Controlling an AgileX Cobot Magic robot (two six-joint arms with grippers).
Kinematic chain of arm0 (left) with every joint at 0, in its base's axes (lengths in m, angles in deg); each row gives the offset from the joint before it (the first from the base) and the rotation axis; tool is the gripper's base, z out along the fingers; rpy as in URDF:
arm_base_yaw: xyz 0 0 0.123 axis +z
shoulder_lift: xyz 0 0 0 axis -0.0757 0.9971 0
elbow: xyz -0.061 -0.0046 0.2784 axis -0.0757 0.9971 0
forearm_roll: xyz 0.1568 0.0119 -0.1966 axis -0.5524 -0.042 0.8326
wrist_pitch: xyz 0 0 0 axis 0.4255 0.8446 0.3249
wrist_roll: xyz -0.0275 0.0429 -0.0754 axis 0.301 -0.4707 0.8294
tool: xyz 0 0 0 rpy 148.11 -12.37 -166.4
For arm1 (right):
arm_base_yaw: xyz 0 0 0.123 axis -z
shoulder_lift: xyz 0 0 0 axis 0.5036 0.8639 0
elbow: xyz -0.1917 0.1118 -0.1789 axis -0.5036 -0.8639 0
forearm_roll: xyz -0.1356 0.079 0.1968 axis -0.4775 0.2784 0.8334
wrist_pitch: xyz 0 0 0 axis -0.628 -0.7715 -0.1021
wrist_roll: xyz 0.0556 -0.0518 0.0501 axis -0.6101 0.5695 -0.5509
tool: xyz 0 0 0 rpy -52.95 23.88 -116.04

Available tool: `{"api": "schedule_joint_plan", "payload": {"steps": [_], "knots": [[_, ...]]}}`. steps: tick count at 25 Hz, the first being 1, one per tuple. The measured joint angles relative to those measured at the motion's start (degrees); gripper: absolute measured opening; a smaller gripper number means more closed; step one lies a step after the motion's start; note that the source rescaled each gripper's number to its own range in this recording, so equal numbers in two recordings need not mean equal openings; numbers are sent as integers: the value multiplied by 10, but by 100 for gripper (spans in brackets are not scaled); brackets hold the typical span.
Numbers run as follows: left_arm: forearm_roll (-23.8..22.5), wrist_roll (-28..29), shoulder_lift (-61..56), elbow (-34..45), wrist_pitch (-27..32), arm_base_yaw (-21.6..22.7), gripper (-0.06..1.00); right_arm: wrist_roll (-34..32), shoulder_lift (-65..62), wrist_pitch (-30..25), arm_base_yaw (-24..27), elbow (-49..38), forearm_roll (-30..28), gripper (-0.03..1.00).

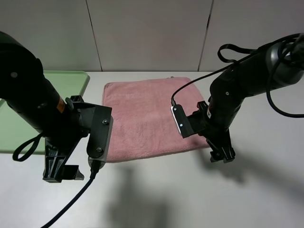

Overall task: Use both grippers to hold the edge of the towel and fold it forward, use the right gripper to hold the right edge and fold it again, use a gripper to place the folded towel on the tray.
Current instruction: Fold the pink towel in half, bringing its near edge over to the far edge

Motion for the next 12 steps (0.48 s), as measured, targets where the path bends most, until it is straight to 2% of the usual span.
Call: {"api": "schedule_joint_plan", "payload": {"steps": [7,12], "knots": [[0,-2,0,0,-18,0,98,1,13,3,0,2,-2,100],[0,-10,1,0,-61,0,98,1,16,0,0,3,-2,100]]}}
